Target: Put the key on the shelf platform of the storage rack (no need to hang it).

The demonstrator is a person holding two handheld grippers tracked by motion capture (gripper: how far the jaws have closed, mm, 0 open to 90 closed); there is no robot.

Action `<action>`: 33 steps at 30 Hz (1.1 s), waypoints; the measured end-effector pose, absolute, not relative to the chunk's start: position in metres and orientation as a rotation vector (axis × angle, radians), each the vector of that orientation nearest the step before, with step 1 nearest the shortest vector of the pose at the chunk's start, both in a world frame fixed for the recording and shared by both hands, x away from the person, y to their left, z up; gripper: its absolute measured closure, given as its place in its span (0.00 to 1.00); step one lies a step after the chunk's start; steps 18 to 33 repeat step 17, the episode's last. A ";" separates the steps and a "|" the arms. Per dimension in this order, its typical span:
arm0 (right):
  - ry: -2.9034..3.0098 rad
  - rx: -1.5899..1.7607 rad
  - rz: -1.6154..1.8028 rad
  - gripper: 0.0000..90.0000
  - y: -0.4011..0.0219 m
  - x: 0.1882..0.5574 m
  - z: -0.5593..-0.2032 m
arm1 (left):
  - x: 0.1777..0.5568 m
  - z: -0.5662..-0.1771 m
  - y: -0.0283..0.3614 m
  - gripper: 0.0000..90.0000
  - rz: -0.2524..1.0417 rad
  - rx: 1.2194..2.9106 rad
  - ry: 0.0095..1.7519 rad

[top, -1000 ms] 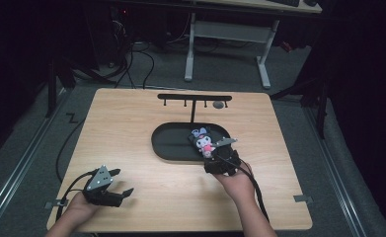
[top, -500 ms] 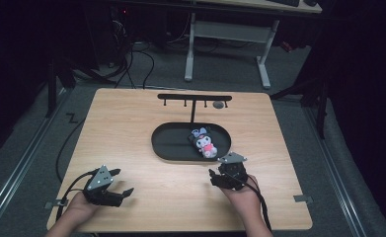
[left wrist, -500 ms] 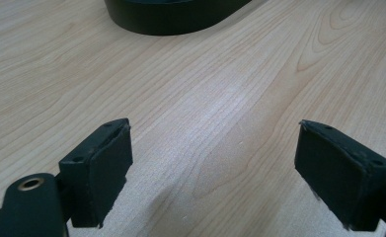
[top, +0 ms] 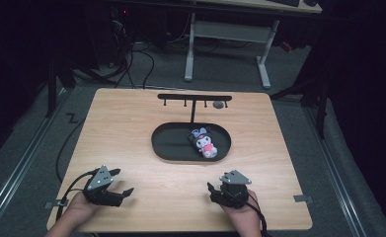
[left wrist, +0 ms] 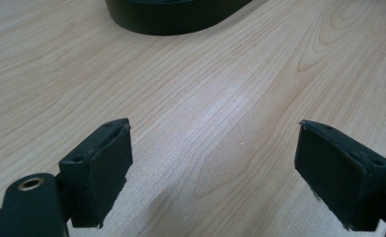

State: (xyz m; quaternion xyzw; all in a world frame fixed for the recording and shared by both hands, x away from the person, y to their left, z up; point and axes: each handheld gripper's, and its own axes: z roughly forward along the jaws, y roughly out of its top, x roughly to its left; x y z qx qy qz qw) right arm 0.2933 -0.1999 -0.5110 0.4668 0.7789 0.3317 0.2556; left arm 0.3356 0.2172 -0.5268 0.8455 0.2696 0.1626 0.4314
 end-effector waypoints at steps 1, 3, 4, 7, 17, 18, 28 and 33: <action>2.109 1.257 0.908 0.31 -0.200 0.289 -0.514 | 0.336 -0.527 0.217 0.17 0.404 2.109 0.673; 2.111 1.244 0.929 0.31 -0.201 0.282 -0.520 | 0.336 -0.527 0.217 0.17 0.400 2.108 0.673; 2.128 1.243 0.939 0.31 -0.201 0.279 -0.522 | 0.336 -0.527 0.218 0.17 0.398 2.107 0.675; 2.125 1.227 0.926 0.31 -0.200 0.276 -0.523 | 0.336 -0.527 0.217 0.17 0.401 2.109 0.673; 2.131 1.221 0.938 0.31 -0.196 0.279 -0.524 | 0.335 -0.527 0.218 0.17 0.402 2.111 0.664; 2.131 1.221 0.938 0.31 -0.196 0.279 -0.524 | 0.335 -0.527 0.218 0.17 0.402 2.111 0.664; 2.131 1.221 0.938 0.31 -0.196 0.279 -0.524 | 0.335 -0.527 0.218 0.17 0.402 2.111 0.664; 2.131 1.221 0.938 0.31 -0.196 0.279 -0.524 | 0.335 -0.527 0.218 0.17 0.402 2.111 0.664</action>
